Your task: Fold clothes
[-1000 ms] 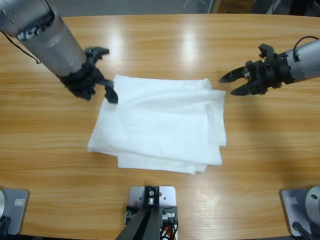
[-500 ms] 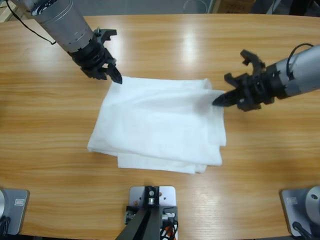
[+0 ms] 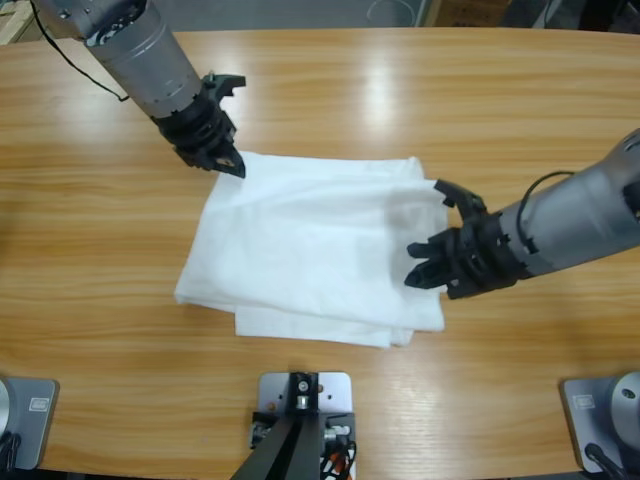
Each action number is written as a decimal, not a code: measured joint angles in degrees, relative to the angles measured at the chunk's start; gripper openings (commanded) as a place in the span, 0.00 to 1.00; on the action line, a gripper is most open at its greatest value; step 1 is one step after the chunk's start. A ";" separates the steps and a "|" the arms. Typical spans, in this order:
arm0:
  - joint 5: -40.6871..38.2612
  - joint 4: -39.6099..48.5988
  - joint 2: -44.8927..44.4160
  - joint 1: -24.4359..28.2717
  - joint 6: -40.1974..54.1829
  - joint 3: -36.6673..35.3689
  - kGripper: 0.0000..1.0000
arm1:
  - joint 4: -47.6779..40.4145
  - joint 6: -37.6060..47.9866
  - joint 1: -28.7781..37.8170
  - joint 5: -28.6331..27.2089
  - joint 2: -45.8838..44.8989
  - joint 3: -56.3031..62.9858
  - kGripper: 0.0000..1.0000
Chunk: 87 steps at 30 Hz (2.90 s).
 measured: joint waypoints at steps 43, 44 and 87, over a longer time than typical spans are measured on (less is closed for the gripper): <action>1.36 0.04 14.23 1.25 -2.70 -11.84 0.00 | -10.89 2.58 1.50 -5.07 5.72 7.29 0.00; 1.88 0.10 14.23 1.97 -2.70 -11.89 0.00 | -10.92 2.58 1.50 -5.07 5.71 7.30 0.00; 0.13 -2.01 12.47 -5.12 -5.78 -8.10 0.00 | -11.61 2.58 1.50 -5.08 4.91 8.44 0.00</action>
